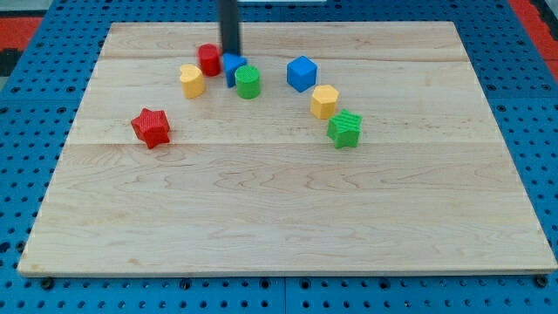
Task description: Push the yellow heart towards the left center
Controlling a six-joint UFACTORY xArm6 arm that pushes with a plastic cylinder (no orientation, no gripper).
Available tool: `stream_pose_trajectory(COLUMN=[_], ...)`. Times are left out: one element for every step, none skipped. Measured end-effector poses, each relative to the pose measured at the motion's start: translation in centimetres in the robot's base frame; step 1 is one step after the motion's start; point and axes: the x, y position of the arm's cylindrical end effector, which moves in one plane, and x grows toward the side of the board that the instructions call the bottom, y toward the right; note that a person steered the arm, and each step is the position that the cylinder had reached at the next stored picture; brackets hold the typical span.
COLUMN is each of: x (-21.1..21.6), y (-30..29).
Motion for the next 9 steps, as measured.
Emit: stream_pose_trajectory(x=[4.1,8.1,13.0,10.2,8.2,11.8,16.5,17.3,12.6], y=[-2.9,-3.6,-5.6,-6.0,-7.1,-10.9,-11.0,-11.1,-10.8])
